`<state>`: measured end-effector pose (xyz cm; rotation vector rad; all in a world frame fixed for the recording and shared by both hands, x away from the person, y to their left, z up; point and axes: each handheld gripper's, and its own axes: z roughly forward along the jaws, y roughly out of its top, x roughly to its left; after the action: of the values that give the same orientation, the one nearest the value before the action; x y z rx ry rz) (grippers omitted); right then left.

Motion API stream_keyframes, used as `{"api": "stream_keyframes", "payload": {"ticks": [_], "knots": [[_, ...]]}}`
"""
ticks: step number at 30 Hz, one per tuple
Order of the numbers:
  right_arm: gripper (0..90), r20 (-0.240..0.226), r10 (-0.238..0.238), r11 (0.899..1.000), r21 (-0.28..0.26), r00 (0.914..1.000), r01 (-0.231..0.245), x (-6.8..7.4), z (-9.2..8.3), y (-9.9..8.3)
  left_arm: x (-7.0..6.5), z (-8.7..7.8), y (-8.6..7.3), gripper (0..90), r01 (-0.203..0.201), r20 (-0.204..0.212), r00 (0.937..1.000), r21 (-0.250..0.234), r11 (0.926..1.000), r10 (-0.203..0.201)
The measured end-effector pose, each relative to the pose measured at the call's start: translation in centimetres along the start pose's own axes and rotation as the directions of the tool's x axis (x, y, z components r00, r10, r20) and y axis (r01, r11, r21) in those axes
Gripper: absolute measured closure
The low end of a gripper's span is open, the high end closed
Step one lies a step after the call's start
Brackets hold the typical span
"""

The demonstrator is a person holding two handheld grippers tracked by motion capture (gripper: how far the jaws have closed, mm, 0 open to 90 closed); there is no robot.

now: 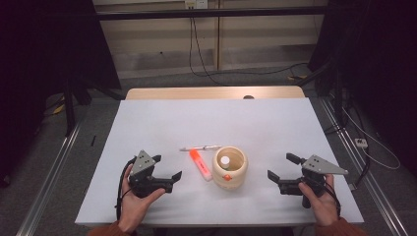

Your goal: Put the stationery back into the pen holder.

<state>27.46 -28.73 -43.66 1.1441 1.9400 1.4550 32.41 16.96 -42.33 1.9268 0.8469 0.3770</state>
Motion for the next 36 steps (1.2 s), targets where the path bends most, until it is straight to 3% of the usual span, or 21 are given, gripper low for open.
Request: {"api": "stream_keyframes", "payload": {"ticks": [2, 8, 14, 18, 21, 25, 36], "knots": [[4.6, 0.001, 0.002, 1.000, 0.000, 1.0000, -0.002, -0.1, 0.0, 0.0, -0.2, 0.2, 0.3, 6.5, -0.014, 0.012, 0.9998, 0.003, 0.9999, 0.014], [4.6, -0.001, -0.001, 1.000, 0.001, 1.0000, 0.001, -0.1, 0.0, -0.1, -0.2, 0.8, 0.8, 17.2, 0.009, 0.026, 0.9996, 0.019, 0.9998, -0.010], [4.6, -0.004, -0.001, 1.000, 0.007, 1.0000, 0.002, -0.1, 0.3, -0.1, -0.4, 1.4, 1.2, 45.5, 0.008, 0.068, 0.9976, 0.034, 0.9994, -0.010], [4.6, -0.002, 0.002, 1.000, 0.007, 1.0000, -0.002, -0.2, 0.3, -0.2, -0.7, 2.2, 1.4, 61.9, 0.000, 0.126, 0.9920, 0.057, 0.9983, -0.008], [4.3, 0.003, -0.001, 1.000, 0.010, 1.0000, 0.001, -0.2, 0.3, -0.2, -1.0, 2.4, 1.3, 73.2, -0.021, 0.131, 0.9914, 0.072, 0.9972, 0.011], [4.3, 0.000, 0.002, 1.000, 0.010, 1.0000, -0.002, -0.2, 0.3, -0.2, -1.0, 2.6, 1.4, 88.6, -0.018, 0.138, 0.9904, 0.068, 0.9975, 0.009], [3.4, 0.002, -0.001, 1.000, 0.008, 1.0000, 0.001, -0.1, 0.3, -0.2, -1.9, 5.1, 2.1, 90.0, -0.031, 0.155, 0.9878, 0.099, 0.9946, 0.015]]}}
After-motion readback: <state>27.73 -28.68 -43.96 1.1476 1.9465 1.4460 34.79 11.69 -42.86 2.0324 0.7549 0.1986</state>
